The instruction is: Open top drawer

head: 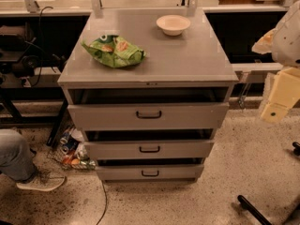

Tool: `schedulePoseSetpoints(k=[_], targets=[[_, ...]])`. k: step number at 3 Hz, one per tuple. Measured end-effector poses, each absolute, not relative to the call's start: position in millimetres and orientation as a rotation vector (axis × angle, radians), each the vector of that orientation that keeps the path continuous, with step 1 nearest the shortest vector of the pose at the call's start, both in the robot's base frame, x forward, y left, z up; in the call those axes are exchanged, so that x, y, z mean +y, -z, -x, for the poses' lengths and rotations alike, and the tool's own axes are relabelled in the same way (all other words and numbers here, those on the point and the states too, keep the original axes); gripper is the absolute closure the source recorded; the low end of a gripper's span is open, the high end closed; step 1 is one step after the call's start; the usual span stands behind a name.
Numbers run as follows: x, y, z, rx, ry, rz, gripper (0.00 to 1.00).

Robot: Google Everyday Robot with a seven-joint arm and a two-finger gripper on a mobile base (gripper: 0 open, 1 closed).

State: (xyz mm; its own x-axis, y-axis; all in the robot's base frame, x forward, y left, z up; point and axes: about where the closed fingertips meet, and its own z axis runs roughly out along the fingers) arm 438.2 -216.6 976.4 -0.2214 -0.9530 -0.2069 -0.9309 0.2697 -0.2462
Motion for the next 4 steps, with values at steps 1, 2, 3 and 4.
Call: schedulePoseSetpoints(k=[1,2,3,4], targets=[[-217,-976,-438,2.231,0.099,1.724,0.0],[-213,-952,-437,2.214,0.076,1.761,0.0],[-175,-870,-437,2.081,-0.069,1.886,0.0],[-139,-813,-455,1.957,-0.129,1.922,0.0]])
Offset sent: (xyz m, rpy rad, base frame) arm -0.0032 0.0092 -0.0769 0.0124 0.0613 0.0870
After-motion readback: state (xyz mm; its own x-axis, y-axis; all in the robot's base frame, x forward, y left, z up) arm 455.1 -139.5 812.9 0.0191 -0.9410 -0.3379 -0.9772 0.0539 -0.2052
